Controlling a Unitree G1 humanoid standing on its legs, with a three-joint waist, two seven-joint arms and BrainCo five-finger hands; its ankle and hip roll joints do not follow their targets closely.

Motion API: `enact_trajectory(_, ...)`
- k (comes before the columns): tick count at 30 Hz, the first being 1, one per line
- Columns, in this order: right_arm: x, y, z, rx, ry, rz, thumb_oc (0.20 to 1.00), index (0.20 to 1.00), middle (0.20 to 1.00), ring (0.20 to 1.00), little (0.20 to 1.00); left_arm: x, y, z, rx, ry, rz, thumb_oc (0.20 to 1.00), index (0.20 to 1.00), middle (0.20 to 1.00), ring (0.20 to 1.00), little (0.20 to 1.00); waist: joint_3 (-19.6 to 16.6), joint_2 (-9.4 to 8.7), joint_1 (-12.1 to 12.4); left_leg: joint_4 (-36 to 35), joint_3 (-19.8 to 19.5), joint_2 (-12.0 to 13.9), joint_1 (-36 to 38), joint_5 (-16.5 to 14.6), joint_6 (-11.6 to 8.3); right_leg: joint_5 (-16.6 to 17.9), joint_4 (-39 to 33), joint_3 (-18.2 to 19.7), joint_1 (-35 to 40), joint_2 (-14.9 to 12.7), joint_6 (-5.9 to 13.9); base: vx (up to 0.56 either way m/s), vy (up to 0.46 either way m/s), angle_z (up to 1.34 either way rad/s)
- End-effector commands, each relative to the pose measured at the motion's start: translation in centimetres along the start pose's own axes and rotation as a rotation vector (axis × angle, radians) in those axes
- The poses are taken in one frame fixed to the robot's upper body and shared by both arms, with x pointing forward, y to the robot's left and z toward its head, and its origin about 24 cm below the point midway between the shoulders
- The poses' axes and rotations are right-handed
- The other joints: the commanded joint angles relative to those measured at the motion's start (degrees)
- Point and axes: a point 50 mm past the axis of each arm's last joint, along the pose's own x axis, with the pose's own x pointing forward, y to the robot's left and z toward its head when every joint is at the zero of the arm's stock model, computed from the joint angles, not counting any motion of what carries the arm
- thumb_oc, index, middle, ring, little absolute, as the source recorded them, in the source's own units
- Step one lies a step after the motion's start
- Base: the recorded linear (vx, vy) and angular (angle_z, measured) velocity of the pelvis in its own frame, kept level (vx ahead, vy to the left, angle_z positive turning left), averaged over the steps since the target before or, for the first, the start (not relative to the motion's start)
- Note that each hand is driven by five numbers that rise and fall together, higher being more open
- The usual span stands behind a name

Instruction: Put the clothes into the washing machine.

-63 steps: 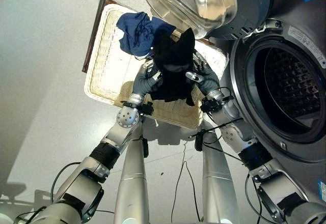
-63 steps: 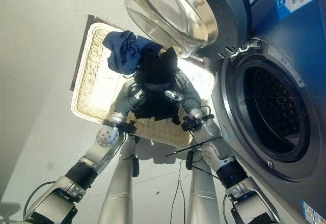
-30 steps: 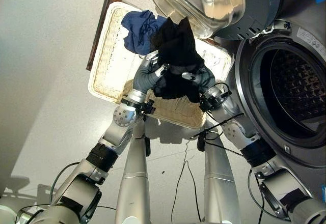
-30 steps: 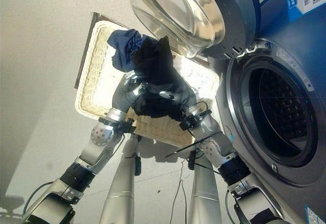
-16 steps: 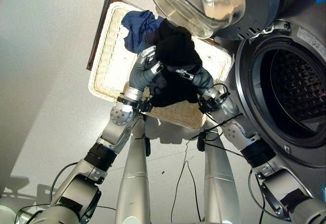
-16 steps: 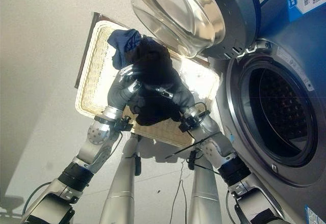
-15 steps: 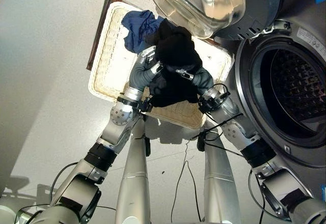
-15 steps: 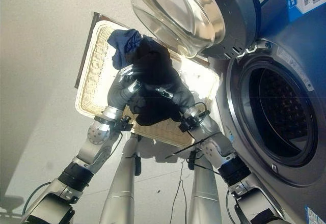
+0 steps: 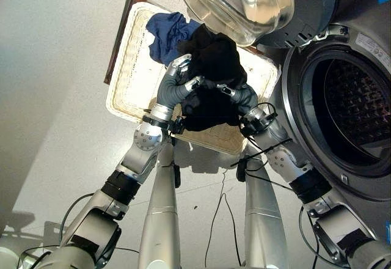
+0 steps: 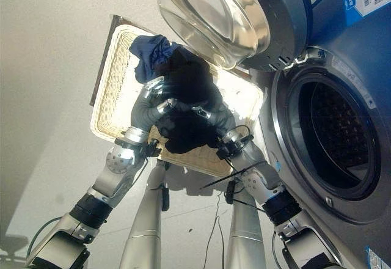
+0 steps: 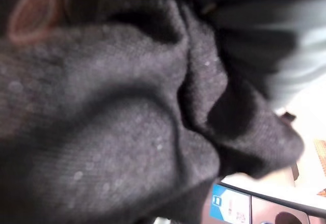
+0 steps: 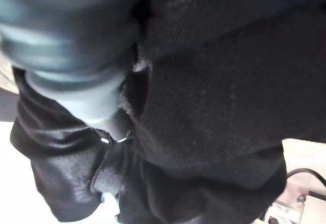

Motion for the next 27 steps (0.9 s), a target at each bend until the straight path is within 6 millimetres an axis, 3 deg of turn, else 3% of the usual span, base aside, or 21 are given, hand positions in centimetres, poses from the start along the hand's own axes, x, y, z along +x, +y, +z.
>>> enact_trajectory(1, 1.2, 4.1, 3.2, 0.059, -0.216, 0.232, 0.2, 0.2, 0.2, 0.2, 0.2, 1.8, -0.8, 2.5, 0.134, -0.121, 0.015, 1.0, 1.0, 1.0, 1.0, 1.0, -0.1, 0.9, -0.2, 1.5, -0.1, -6.7, -1.4, 0.5, 5.09, 12.9, -15.3, -6.4, 4.1, 3.3, 1.18, 0.0, 0.0, 0.0)
enact_trajectory(10, 0.3, 2.4, 5.3, 0.057, -0.349, 0.169, 0.2, 0.2, 0.2, 0.2, 0.2, 0.7, 2.2, 0.6, 0.307, -0.004, 0.203, 1.0, 1.0, 1.0, 1.0, 1.0, -0.1, 0.91, 0.1, 1.0, 0.0, -6.4, -1.3, 0.6, 4.84, 12.8, -15.7, -6.9, 4.5, 3.2, 1.48, 0.0, 0.0, 0.0)
enact_trajectory(21, -1.1, 1.4, 8.5, 0.013, -0.545, 0.133, 0.2, 0.2, 0.2, 0.2, 0.2, -1.1, 4.9, -0.6, 0.284, 0.033, 0.496, 1.0, 1.0, 1.0, 1.0, 1.0, -0.1, -0.21, 0.0, 0.6, 0.2, -5.8, -1.0, 0.5, 4.44, 12.6, -15.3, -7.1, 4.7, 3.5, 2.01, 0.0, 0.0, 0.0)
enact_trajectory(27, -1.8, 1.2, 9.4, 0.031, -0.615, 0.122, 0.2, 0.2, 0.2, 0.2, 0.2, -1.7, 5.5, -1.4, 0.332, 0.071, 0.547, 1.0, 1.0, 1.0, 1.0, 1.0, -0.1, -0.75, -0.4, 0.5, 0.3, -5.5, -0.9, 0.5, 4.2, 12.5, -15.2, -7.1, 4.8, 3.6, 2.25, 0.0, 0.0, 0.0)
